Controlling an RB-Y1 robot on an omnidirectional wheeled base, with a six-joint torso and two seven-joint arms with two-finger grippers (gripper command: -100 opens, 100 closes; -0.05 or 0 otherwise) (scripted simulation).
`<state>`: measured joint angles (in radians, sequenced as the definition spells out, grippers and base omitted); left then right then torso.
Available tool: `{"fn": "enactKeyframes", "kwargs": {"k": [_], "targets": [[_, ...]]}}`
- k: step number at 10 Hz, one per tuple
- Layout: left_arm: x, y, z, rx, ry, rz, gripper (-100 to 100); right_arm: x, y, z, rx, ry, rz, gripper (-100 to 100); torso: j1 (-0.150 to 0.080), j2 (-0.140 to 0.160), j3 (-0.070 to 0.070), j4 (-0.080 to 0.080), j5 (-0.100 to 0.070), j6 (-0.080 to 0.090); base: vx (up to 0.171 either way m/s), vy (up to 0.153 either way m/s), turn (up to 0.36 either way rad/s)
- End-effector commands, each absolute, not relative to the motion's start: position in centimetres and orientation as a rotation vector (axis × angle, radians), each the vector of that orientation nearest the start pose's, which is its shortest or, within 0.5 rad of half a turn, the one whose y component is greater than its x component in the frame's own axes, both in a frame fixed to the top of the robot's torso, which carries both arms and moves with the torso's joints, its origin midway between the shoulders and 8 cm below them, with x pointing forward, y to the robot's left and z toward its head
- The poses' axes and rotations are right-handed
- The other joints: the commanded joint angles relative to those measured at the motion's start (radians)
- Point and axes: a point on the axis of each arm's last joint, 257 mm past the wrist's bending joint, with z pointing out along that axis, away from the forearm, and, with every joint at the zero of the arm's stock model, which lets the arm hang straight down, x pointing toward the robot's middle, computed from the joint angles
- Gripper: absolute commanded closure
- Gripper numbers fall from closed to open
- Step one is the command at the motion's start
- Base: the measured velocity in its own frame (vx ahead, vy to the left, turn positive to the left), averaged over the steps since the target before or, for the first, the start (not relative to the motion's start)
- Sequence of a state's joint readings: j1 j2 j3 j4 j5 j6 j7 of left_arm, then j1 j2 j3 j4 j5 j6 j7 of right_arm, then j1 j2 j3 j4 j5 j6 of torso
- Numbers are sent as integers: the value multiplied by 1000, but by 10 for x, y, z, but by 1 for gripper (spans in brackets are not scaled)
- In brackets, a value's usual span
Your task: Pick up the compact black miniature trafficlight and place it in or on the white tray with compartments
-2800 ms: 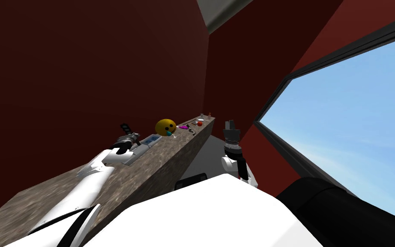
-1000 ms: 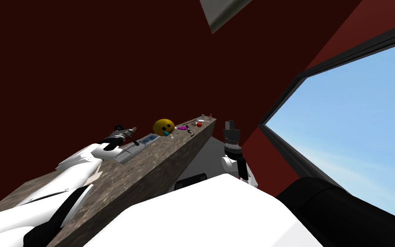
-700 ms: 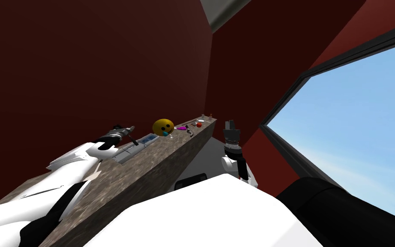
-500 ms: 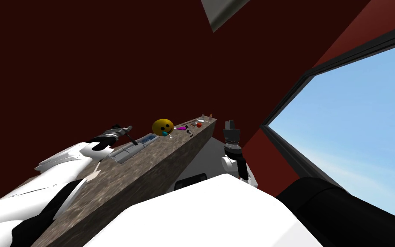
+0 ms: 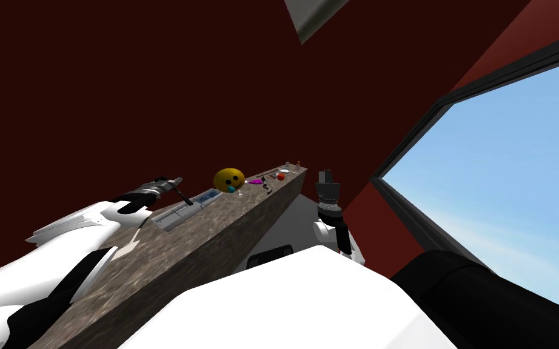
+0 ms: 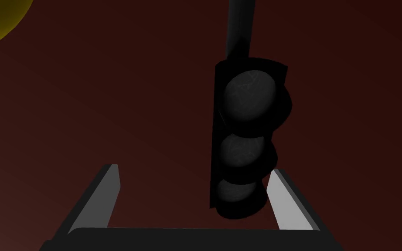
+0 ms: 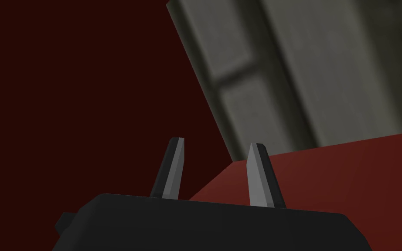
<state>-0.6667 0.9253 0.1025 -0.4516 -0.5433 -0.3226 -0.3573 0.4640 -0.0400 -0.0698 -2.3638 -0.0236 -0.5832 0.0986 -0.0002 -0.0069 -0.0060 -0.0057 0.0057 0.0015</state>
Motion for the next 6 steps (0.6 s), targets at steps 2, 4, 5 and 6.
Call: {"fn": "enactKeyframes", "kwargs": {"k": [2,4,5,6], "targets": [[597,674,-69,-274,1547,268,0,307,-285,87,439,508,1211,0,0,0,0,0,0,0,0,0,0],[597,674,-69,-274,1547,268,0,307,-285,87,439,508,1211,0,1,0,0,0,0,0,0,0,0],[597,674,-69,-274,1547,268,0,307,-285,87,439,508,1211,0,1,0,0,0,0,0,0,0,0],[597,674,-69,-274,1547,268,0,307,-285,87,439,508,1211,0,1,0,0,0,0,0,0,0,0]]}}
